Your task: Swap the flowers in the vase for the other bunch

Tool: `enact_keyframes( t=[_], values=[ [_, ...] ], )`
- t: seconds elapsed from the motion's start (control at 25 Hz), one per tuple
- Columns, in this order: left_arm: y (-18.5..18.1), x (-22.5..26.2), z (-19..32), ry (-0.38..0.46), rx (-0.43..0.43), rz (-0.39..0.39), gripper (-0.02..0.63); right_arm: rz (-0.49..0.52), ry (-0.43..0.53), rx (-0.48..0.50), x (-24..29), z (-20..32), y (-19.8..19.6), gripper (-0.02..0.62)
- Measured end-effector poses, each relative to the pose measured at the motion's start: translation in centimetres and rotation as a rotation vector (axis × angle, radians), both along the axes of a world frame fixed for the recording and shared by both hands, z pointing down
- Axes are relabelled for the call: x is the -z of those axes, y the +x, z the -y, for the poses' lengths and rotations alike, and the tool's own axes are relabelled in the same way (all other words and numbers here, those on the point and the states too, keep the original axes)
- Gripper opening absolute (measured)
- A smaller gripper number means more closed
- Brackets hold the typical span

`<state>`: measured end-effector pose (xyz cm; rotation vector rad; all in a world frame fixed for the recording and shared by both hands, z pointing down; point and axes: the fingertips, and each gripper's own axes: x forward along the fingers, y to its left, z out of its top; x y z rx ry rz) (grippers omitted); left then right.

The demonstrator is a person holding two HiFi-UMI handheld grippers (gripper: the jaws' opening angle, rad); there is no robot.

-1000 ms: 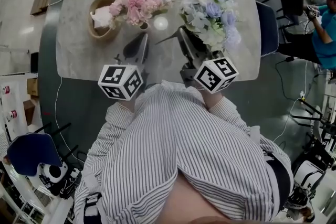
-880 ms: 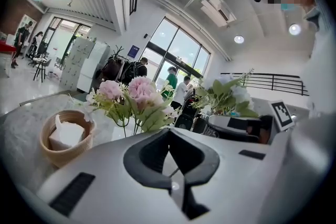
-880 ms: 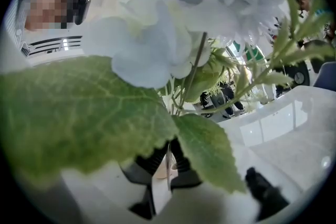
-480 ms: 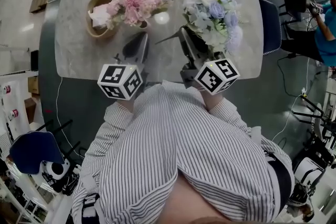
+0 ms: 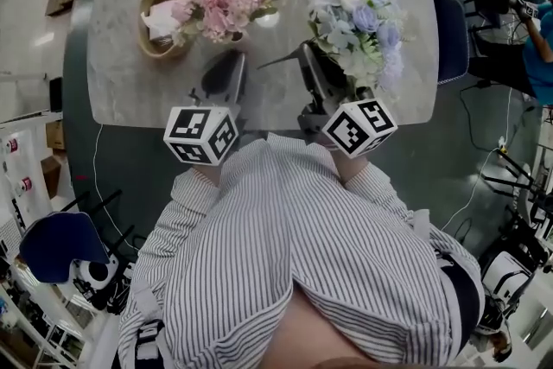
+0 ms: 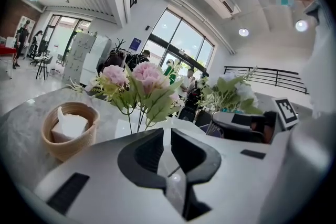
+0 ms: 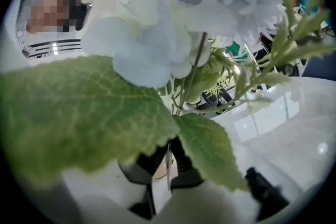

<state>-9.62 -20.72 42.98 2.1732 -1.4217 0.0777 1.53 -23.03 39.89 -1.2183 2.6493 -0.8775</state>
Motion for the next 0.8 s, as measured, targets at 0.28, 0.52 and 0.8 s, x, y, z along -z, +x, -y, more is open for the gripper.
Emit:
enact_keyframes(
  t=[0.28,0.52,0.8],
  values=[
    [-1.0,-2.4,1.1,-0.043,0.025,0.023,0.087,-0.006,-0.060,-0.005,-2.6,0.6,-0.1,0.028],
    [-1.9,-3.9,1.8,-0.079,0.058,0.046,0.137,0.008,-0.067,-0.012,-3.4,0.9,0.0,0.028],
    [-1.9,-5.2,2.8,-0.094,0.054,0.062,0.173,0.004,-0.112,-0.010,-4.9,0.8,0.1,0.028]
  ],
)
